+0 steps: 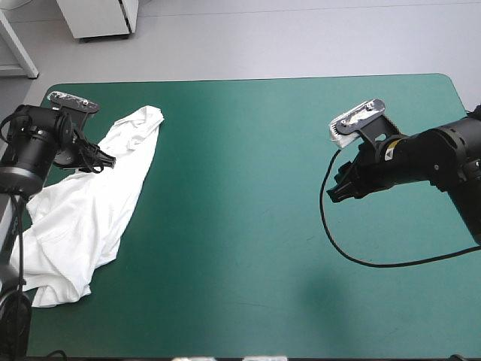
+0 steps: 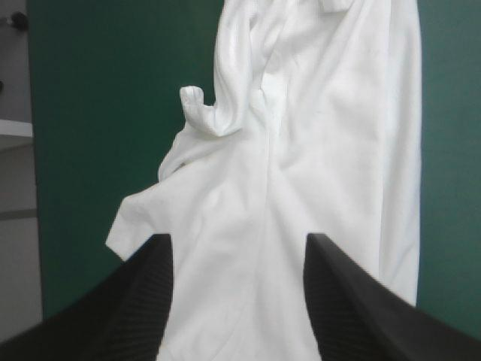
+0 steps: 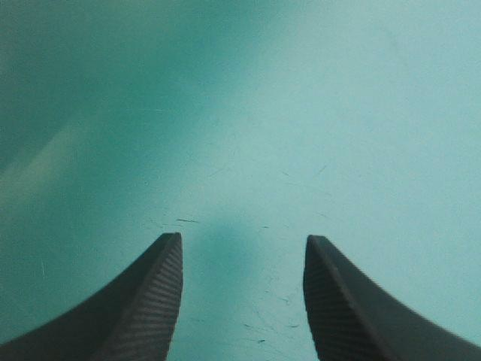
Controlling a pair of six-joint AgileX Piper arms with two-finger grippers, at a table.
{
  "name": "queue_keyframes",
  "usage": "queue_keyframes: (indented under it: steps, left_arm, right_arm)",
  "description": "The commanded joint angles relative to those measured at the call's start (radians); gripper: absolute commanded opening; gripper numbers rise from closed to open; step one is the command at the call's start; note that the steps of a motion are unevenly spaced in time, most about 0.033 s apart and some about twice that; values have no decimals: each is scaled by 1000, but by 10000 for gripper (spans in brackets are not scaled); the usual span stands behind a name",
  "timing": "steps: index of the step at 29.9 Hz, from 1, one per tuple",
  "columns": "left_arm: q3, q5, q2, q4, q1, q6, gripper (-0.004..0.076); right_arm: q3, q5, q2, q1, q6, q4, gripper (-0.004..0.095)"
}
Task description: Fold the cloth
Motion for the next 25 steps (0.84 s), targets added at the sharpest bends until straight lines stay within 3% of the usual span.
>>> queue_keyframes:
  steps: [1, 8, 25]
  left_arm:
    - [-24, -52, 33, -60, 50, 27, 388]
    - [-28, -131, 174, -131, 147, 64, 388]
    - [-88, -128, 400, -261, 185, 135, 377]
  right_arm:
    - [-25, -50, -29, -3, 4, -7, 482]
    - [-25, -50, 1, -3, 7, -19, 482]
    - [-25, -50, 68, 0, 7, -17, 482]
